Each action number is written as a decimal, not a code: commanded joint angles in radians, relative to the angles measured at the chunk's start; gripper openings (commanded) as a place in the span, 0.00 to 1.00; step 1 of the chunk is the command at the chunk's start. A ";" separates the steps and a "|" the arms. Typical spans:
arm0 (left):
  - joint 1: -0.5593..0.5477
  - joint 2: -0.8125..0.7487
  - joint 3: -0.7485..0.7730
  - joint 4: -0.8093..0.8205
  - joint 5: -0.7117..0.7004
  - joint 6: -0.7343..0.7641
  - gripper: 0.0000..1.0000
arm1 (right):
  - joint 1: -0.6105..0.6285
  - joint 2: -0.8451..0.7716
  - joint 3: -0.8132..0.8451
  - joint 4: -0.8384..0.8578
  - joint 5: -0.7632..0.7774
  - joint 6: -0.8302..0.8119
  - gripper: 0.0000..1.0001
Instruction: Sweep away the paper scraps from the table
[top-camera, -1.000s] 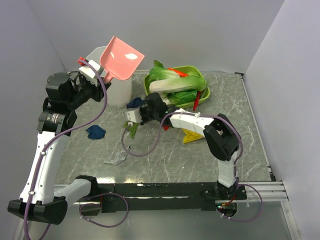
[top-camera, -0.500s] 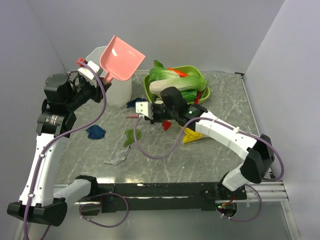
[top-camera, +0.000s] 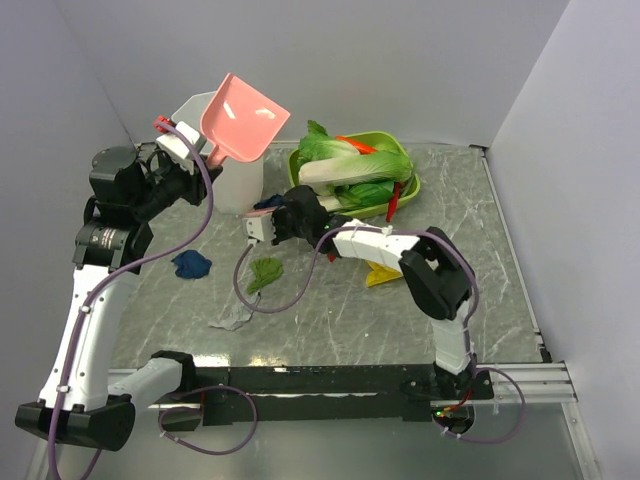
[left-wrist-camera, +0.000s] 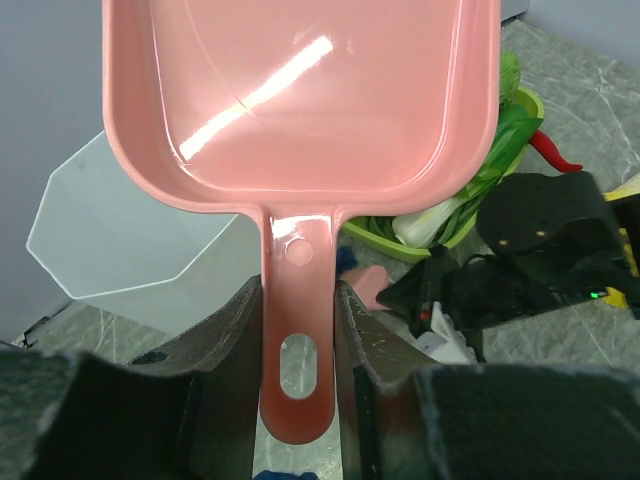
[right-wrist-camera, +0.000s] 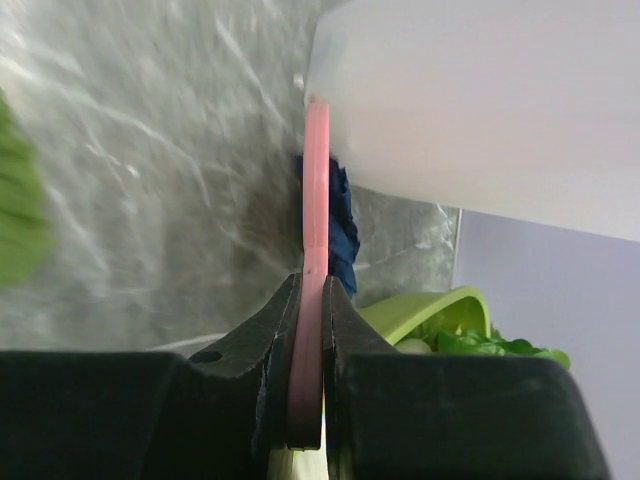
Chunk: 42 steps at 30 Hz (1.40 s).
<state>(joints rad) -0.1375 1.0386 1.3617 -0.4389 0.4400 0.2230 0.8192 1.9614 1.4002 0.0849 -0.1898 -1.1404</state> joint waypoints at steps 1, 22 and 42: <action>0.013 -0.006 0.019 0.019 0.034 -0.004 0.01 | -0.035 0.036 0.106 0.115 0.013 -0.159 0.00; 0.022 0.009 0.020 0.023 0.068 0.009 0.01 | -0.020 -0.245 -0.043 -0.226 -0.205 -0.137 0.00; 0.024 0.000 0.036 0.006 0.060 0.012 0.01 | -0.083 0.056 0.103 -0.080 -0.146 -0.289 0.00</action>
<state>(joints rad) -0.1188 1.0576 1.3617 -0.4469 0.4847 0.2245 0.7353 2.1227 1.5131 0.0750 -0.2584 -1.4117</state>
